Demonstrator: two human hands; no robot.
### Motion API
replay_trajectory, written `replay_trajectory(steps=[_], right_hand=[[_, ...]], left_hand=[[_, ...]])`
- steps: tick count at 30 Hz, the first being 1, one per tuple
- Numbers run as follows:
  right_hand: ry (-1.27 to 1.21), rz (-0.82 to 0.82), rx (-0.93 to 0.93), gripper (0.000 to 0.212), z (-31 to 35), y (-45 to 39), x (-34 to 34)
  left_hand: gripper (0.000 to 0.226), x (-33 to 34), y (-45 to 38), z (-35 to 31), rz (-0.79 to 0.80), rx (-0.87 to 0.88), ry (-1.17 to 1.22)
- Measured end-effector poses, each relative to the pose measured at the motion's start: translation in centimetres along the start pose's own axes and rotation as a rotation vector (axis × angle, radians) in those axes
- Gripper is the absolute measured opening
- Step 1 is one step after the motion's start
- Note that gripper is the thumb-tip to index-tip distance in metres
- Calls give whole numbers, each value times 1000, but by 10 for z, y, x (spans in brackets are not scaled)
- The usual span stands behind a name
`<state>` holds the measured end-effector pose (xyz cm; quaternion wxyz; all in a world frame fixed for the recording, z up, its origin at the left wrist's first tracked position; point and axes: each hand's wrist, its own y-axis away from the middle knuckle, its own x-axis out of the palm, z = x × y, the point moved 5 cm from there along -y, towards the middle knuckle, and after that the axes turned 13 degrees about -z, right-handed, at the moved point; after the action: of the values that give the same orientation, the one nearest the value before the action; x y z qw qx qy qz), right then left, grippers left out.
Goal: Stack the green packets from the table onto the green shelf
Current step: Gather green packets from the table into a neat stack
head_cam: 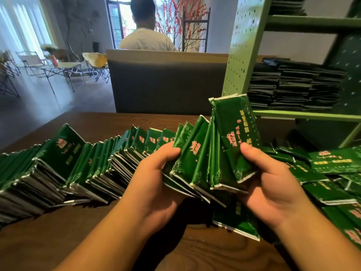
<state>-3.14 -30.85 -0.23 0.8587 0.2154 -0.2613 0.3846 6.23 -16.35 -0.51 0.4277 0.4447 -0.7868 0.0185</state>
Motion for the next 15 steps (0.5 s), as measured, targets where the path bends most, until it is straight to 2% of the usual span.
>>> replay_trajectory(steps=[2, 4, 7, 12, 15], right_hand=[[12, -15, -15, 22, 0, 0, -1], [16, -27, -15, 24, -1, 0, -1], [29, -50, -18, 40, -3, -2, 0], [53, -85, -13, 49, -2, -5, -5], [33, -66, 1, 59, -4, -6, -5]], left_hand=[[28, 11, 0, 2, 86, 20, -45], [14, 9, 6, 12, 155, -33, -60], [40, 7, 1, 15, 212, -45, -174], [40, 4, 0, 14, 148, -13, -233], [51, 3, 0, 13, 103, 59, -299]])
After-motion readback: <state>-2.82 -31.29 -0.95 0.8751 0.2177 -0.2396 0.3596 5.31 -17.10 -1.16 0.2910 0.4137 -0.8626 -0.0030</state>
